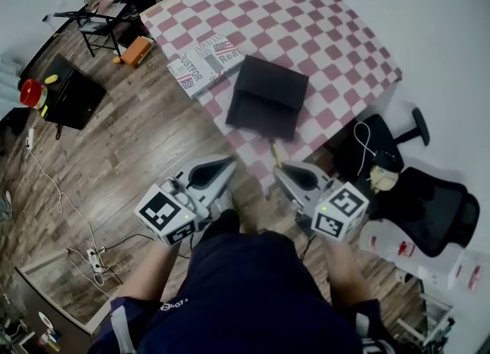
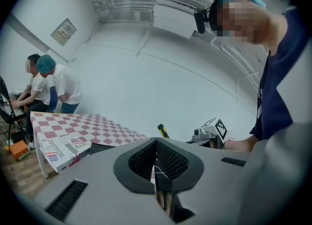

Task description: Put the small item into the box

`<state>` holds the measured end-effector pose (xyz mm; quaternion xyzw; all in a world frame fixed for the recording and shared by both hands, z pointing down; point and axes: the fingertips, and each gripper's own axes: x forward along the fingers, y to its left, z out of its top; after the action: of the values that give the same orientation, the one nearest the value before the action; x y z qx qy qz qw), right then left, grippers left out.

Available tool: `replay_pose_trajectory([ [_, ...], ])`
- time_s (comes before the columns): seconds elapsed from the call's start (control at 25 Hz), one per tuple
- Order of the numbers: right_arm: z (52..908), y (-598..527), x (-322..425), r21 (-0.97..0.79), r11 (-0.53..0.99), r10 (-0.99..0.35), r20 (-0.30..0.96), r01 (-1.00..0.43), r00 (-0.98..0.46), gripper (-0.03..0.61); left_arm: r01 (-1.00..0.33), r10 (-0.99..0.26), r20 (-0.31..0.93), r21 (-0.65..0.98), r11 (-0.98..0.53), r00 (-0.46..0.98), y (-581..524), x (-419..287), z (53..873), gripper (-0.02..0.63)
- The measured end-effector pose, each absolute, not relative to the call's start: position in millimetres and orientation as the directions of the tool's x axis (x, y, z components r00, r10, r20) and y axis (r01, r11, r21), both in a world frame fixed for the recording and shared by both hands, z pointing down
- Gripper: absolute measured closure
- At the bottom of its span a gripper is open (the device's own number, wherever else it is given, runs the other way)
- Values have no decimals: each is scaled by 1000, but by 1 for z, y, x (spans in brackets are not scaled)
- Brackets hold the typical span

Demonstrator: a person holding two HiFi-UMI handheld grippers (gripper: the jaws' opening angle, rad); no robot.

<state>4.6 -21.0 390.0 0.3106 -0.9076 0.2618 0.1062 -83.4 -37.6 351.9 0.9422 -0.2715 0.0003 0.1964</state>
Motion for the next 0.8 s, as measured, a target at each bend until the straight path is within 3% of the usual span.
replay_pose_trajectory([
  [0.44,399,-80,1,-382,620,-554,406,-685,-727,543,-482,-479,112,392,-783,870,-90,-101,361,581],
  [0.8,439,-124,28,-374,622,-514,468,-688,-719,543,-532,-519,151,403,-745,842,-115,-88,373,581],
])
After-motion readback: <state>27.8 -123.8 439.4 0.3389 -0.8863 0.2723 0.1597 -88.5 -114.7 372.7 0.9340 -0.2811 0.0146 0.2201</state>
